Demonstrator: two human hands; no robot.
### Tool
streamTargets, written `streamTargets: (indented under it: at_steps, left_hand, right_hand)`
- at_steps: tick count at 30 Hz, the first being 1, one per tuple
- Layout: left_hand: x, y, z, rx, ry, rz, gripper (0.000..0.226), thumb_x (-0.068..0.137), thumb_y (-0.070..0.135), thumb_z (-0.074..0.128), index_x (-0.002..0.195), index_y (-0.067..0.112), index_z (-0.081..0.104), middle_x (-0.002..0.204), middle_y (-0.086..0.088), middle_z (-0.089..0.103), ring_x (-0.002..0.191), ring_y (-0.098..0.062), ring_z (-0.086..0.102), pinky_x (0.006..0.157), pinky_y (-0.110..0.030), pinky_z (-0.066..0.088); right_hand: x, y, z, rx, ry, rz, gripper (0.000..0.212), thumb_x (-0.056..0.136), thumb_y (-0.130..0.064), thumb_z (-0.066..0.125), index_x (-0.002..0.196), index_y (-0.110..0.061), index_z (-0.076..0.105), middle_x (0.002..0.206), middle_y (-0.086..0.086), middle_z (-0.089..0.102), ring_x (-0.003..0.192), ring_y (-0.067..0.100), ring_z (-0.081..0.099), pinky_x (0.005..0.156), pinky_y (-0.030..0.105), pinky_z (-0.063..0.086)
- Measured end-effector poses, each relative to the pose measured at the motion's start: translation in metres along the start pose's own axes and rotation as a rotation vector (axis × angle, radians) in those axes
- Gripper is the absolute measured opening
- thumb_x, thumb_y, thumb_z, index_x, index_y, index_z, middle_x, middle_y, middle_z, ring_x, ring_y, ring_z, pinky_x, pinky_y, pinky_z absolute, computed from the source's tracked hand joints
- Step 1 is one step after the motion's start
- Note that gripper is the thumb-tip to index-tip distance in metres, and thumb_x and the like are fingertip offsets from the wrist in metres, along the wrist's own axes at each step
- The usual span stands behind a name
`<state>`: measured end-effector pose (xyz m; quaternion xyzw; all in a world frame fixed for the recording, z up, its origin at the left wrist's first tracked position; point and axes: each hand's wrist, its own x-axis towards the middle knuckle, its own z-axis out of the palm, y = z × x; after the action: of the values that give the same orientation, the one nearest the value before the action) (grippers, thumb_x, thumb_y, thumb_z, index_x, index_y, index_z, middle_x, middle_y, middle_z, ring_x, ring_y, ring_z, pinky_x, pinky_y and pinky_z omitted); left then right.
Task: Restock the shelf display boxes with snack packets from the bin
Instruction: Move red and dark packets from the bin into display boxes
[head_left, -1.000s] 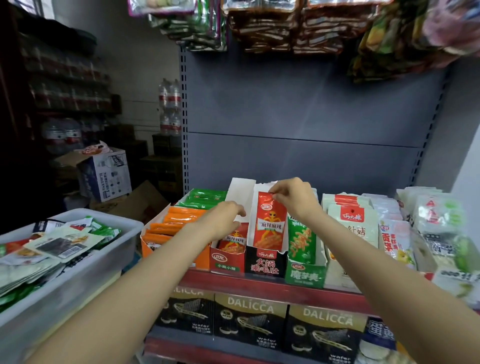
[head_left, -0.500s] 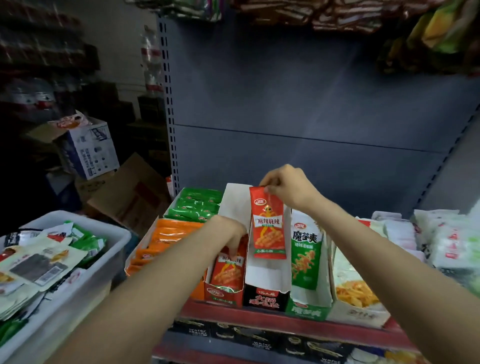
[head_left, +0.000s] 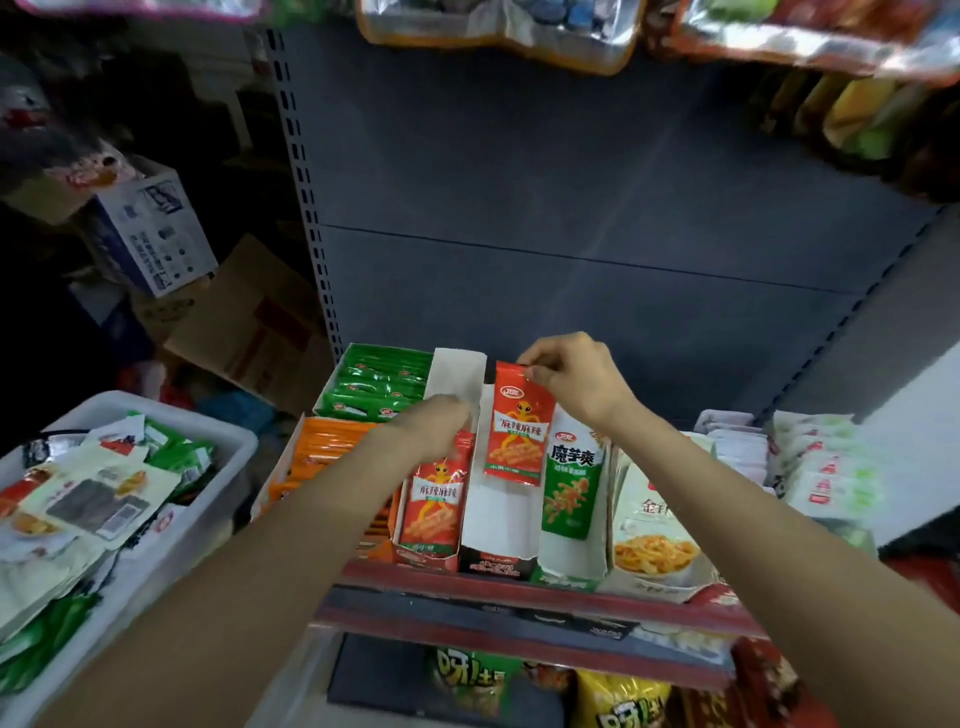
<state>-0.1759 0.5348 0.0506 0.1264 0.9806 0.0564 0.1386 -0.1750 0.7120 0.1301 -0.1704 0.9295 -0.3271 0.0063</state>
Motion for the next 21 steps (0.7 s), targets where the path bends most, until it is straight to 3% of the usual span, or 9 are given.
streamTargets:
  at_steps: [2, 5, 9, 14, 17, 21]
  left_hand:
    - [-0.020, -0.004, -0.012, -0.149, 0.022, 0.022, 0.025, 0.082, 0.011, 0.069, 0.106, 0.007, 0.066, 0.109, -0.008, 0.062, 0.095, -0.019, 0.057, 0.077, -0.025, 0.044]
    - [-0.058, -0.008, -0.023, -0.374, -0.005, 0.024, 0.022, 0.080, 0.000, 0.069, 0.100, 0.009, 0.070, 0.098, -0.005, 0.068, 0.083, -0.007, 0.057, 0.071, -0.016, 0.045]
    - [-0.092, -0.005, -0.025, -0.521, 0.005, -0.023, 0.019, 0.080, -0.005, 0.066, 0.093, 0.009, 0.068, 0.092, -0.002, 0.065, 0.082, -0.005, 0.059, 0.062, -0.003, 0.044]
    - [-0.110, -0.012, -0.017, -0.565, 0.092, -0.130, 0.014, 0.079, 0.005, 0.072, 0.092, 0.010, 0.068, 0.099, -0.010, 0.069, 0.091, -0.019, 0.065, 0.087, -0.033, 0.052]
    - [-0.119, -0.014, -0.012, -0.540, 0.154, -0.121, 0.016, 0.081, 0.009, 0.072, 0.097, 0.009, 0.070, 0.102, -0.006, 0.069, 0.094, -0.015, 0.063, 0.089, -0.027, 0.049]
    - [-0.128, -0.013, -0.007, -0.574, 0.211, -0.120, 0.016, 0.081, 0.011, 0.072, 0.096, 0.010, 0.070, 0.101, -0.003, 0.069, 0.092, -0.010, 0.063, 0.087, -0.023, 0.049]
  right_hand:
    - [-0.004, -0.006, -0.007, 0.040, 0.034, -0.006, 0.015, 0.093, -0.009, 0.055, 0.093, -0.013, 0.070, 0.091, -0.002, 0.069, 0.083, 0.006, 0.062, 0.066, 0.007, 0.045]
    - [-0.009, -0.021, -0.017, 0.136, 0.139, -0.011, 0.015, 0.090, -0.009, 0.056, 0.087, -0.015, 0.070, 0.086, -0.002, 0.068, 0.083, 0.009, 0.063, 0.074, 0.020, 0.050]
    - [-0.011, -0.045, -0.014, 0.238, 0.214, -0.052, 0.012, 0.092, -0.012, 0.057, 0.095, -0.012, 0.068, 0.088, -0.002, 0.066, 0.083, 0.007, 0.059, 0.066, 0.011, 0.045]
    - [-0.012, -0.065, 0.016, 0.190, 0.088, -0.148, 0.014, 0.092, -0.010, 0.057, 0.098, -0.010, 0.069, 0.095, 0.004, 0.070, 0.087, 0.012, 0.063, 0.074, 0.022, 0.050]
    - [-0.017, -0.063, 0.037, 0.031, -0.024, -0.185, 0.016, 0.091, -0.010, 0.057, 0.100, -0.009, 0.071, 0.103, 0.005, 0.070, 0.095, 0.017, 0.065, 0.080, 0.025, 0.049]
    - [-0.023, -0.063, 0.050, 0.000, -0.068, -0.188, 0.019, 0.093, -0.012, 0.056, 0.105, -0.011, 0.070, 0.108, 0.006, 0.069, 0.098, 0.016, 0.063, 0.075, 0.018, 0.043]
